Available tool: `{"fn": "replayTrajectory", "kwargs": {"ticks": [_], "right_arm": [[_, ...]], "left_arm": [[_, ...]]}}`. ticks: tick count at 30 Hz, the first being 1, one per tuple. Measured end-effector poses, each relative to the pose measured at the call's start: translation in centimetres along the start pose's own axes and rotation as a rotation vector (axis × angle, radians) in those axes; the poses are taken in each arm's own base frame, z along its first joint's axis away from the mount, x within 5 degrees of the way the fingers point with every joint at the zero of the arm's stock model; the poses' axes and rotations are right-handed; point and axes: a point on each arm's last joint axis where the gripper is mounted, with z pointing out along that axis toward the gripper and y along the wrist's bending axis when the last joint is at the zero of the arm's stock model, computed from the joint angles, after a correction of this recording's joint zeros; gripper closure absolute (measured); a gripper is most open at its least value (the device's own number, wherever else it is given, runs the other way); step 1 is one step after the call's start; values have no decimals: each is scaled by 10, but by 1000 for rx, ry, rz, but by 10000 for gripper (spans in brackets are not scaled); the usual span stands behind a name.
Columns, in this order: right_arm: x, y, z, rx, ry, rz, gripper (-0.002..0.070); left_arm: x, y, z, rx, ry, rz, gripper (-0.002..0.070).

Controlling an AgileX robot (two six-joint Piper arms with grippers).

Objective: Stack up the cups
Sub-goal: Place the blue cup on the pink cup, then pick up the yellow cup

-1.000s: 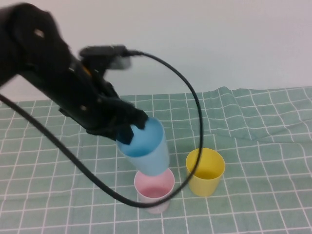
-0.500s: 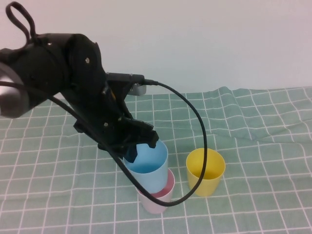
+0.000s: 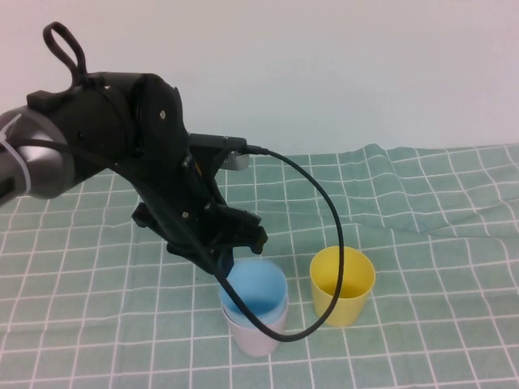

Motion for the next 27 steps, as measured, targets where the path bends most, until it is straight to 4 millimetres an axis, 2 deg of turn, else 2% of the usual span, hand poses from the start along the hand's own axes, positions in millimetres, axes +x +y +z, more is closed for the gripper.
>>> {"fn": "replayTrajectory", "kwargs": {"ticks": [2,6,9,12,14,17,20,24,27], "right_arm": [[0,0,0,0,0,-2,673],[-2,0,3,-12,15,-11,601],[-9,3,12,-79,41,-28,496],[-29,8,27,-193,63,-35,417],[-46,9,39,-257,72,-32,398],[-74,7,65,-321,110,-22,386],[-101,6,102,-360,174,-33,384],[-124,29,154,-422,278,-95,382],[-130,47,193,-409,380,-162,381]], "left_arm": [[0,0,0,0,0,0,460],[0,0,-3,-6,-7,4,459],[3,2,-21,-42,-58,8,534],[10,6,-53,-109,-147,-7,677],[21,8,-77,-141,-216,-10,675],[43,9,-105,-158,-320,-40,675],[73,9,-120,-154,-413,-78,675],[112,9,-127,-142,-482,-89,675],[125,9,-132,-138,-504,-93,675]]}}
